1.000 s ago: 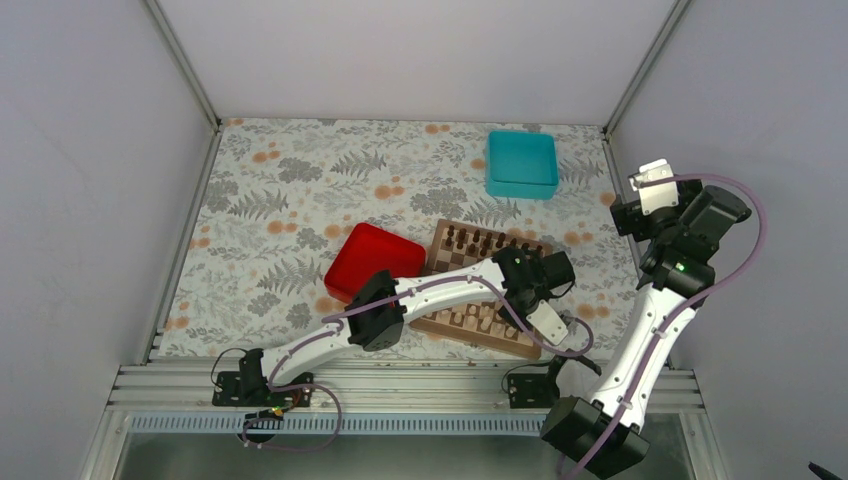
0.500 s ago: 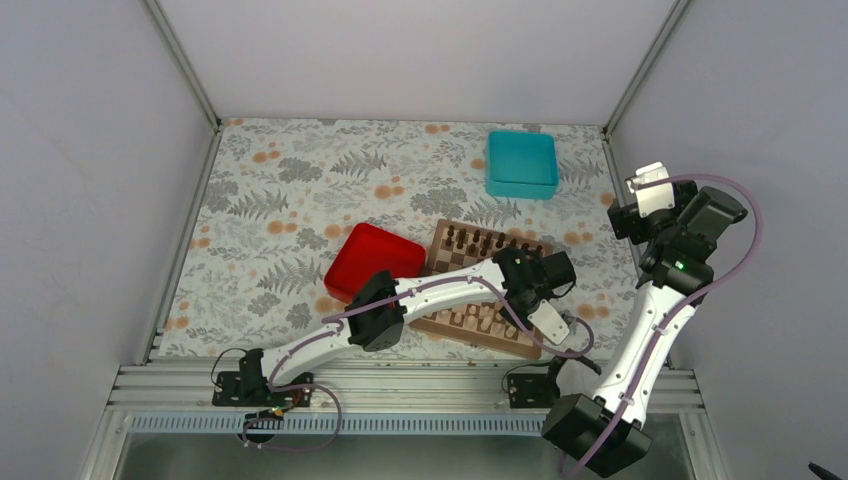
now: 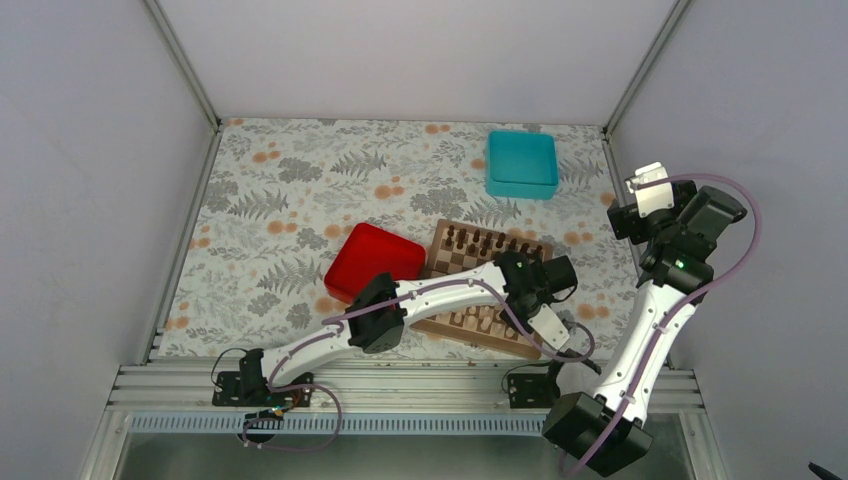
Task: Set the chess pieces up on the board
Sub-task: Place the chess piece on the chessboard.
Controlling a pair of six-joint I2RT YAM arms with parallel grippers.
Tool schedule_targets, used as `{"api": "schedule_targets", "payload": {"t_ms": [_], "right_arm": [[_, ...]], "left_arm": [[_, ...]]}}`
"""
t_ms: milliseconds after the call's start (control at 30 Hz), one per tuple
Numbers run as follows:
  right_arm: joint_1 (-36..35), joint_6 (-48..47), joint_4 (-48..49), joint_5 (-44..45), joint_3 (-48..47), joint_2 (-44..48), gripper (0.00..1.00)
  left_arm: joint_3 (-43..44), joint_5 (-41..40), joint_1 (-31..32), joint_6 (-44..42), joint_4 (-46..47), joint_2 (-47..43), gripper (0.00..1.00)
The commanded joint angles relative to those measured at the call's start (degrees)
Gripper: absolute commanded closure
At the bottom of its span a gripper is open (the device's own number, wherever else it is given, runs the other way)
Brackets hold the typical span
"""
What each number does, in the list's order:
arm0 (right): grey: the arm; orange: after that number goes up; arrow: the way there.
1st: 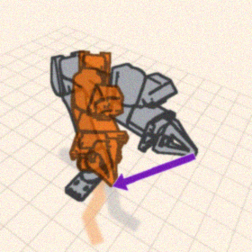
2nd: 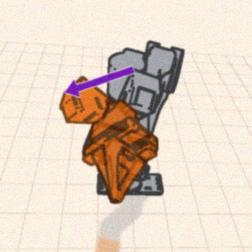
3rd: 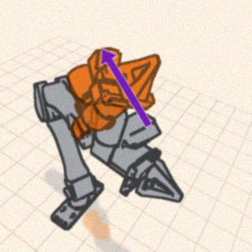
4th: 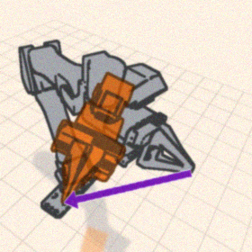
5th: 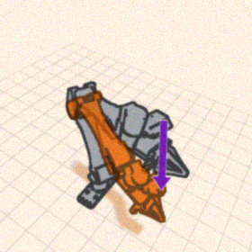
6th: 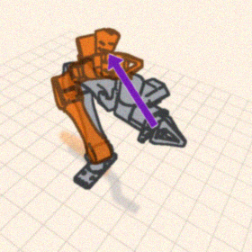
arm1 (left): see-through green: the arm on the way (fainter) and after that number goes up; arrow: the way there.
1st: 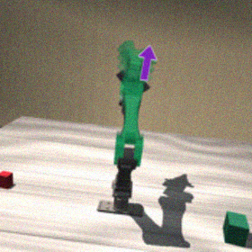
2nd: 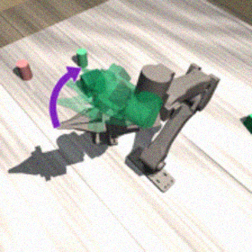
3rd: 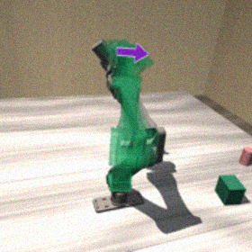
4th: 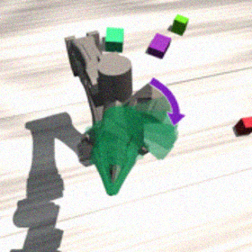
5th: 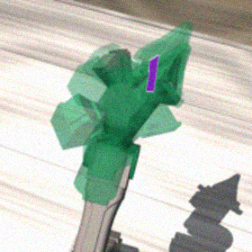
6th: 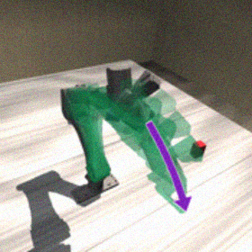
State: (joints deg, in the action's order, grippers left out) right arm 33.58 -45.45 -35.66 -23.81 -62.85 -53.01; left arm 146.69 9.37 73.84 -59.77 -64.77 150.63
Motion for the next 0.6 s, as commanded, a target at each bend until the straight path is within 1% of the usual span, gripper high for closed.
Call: {"api": "schedule_targets", "payload": {"t_ms": [0, 433, 567], "right_arm": [[0.78, -0.43, -0.10, -1.88, 0.45, -0.29, 0.00], [0.78, -0.49, -0.21, -2.21, 0.36, -0.88, 0.00], [0.78, -0.80, -0.06, -1.62, 0.57, -1.16, 0.00]], "left_arm": [[1.80, 1.66, 1.03, -0.83, -2.29, -3.67, 0.76], [2.01, -1.95, 1.47, -0.46, -1.56, -7.81, 0.73], [1.92, -5.52, 1.11, -0.29, -0.83, -8.76, 0.73]]}}
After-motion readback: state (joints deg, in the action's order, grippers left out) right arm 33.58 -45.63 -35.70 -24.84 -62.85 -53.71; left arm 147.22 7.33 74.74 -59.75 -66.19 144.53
